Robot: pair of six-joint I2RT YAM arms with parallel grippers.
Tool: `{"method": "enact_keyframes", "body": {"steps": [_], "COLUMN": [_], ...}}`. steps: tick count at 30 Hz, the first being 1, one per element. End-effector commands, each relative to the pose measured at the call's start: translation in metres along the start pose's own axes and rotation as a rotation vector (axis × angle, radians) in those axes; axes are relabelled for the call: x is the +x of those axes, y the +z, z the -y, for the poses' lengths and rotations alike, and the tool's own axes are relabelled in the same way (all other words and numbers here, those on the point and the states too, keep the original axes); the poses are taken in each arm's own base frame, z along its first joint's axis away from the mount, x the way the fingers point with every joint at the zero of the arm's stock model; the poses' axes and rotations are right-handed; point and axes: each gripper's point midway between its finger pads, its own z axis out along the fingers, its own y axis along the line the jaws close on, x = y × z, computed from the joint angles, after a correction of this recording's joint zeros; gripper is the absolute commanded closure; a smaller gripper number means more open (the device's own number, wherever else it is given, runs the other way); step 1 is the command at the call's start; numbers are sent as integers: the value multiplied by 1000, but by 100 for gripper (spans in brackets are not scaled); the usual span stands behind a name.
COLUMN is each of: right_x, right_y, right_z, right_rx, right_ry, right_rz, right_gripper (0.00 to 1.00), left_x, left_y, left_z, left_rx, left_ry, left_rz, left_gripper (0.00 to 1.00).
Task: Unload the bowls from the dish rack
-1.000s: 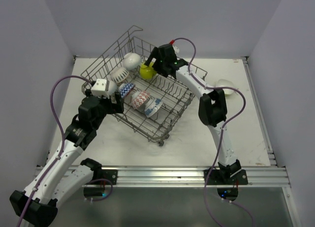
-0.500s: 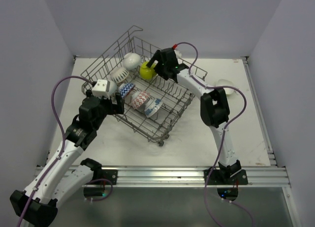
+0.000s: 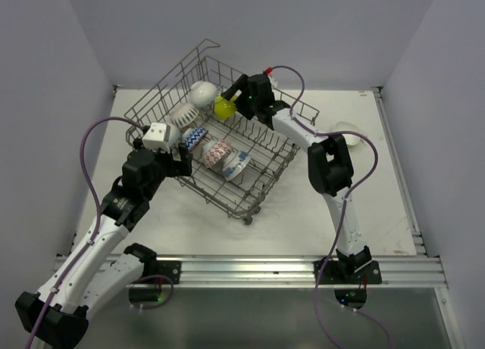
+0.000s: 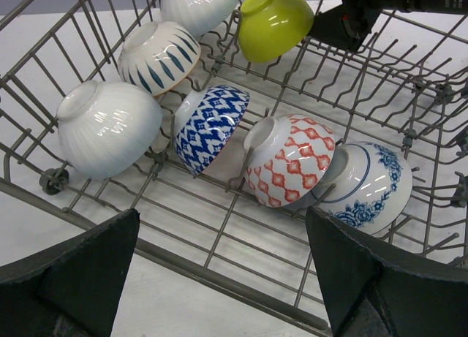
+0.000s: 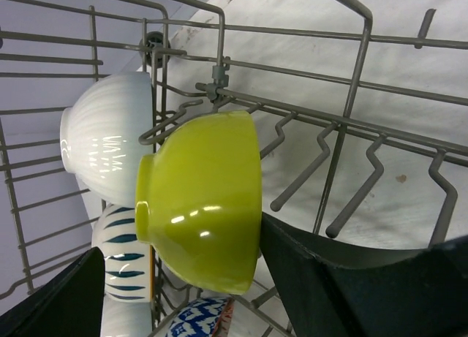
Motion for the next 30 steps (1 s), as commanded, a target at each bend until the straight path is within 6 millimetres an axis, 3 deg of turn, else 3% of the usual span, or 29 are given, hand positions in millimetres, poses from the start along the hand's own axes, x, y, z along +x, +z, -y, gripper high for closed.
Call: {"method": "enact_keyframes", "body": {"steps": [1, 5, 11, 17, 22, 26, 30], "right_x": [4, 10, 10, 10, 8, 4, 7], "right_y": [-3, -1, 0, -1, -4, -9, -12], "right_z": [-24, -27, -33, -38, -55, -67, -73], "right_rx": [-119, -155, -209, -238, -321, -369, -404], "right_ry": [26, 38, 64, 78, 100, 103, 105], "right_rz": [-20, -39, -24, -32, -30, -28, -46], "right_gripper": [17, 24, 45, 51, 55, 75, 80], "left_x": [-9, -9, -8, -8, -8, -6, -5], "left_y": [-1, -2, -1, -1, -1, 1, 1], "left_z": [5, 5, 5, 6, 6, 7, 5], "left_rx": [24, 25, 26, 31, 29, 31, 24], "left_ry": [-6, -7, -3, -4, -2, -3, 1], "left_rz": [38, 40, 38, 37, 34, 28, 23], "left_gripper": [0, 0, 0, 0, 0, 0, 0]}}
